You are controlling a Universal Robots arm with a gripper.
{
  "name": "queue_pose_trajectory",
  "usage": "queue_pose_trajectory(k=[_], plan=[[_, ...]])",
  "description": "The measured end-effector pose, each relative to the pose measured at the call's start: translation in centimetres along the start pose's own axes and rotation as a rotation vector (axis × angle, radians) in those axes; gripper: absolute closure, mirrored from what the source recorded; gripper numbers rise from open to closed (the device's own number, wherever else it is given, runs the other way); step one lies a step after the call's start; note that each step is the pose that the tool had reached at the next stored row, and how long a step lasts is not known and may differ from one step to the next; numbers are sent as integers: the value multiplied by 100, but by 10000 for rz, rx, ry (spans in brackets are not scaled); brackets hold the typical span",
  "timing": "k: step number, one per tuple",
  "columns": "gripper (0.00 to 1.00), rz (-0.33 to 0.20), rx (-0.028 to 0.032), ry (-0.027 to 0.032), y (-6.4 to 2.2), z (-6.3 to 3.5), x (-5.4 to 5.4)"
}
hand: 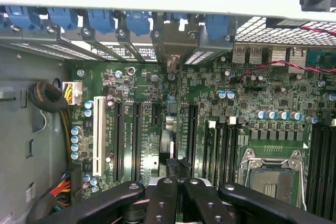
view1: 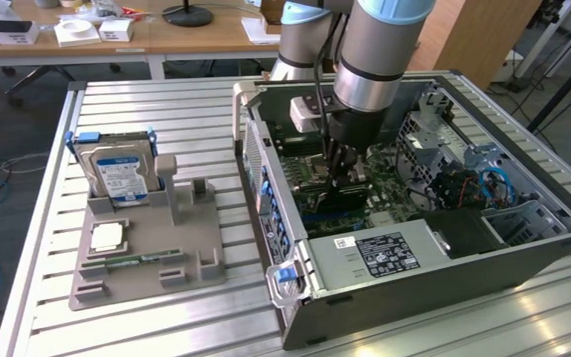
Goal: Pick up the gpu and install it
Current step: 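Press down on the gpu until it lock into place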
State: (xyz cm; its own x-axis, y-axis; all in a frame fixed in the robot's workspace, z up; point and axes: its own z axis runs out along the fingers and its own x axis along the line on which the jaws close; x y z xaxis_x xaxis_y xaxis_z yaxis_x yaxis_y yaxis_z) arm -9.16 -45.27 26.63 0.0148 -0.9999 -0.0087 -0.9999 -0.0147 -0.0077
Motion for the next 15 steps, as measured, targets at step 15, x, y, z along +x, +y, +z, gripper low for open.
queue_pose_trajectory(k=[15], plan=[[90, 1, -1, 1, 3, 16, 0]])
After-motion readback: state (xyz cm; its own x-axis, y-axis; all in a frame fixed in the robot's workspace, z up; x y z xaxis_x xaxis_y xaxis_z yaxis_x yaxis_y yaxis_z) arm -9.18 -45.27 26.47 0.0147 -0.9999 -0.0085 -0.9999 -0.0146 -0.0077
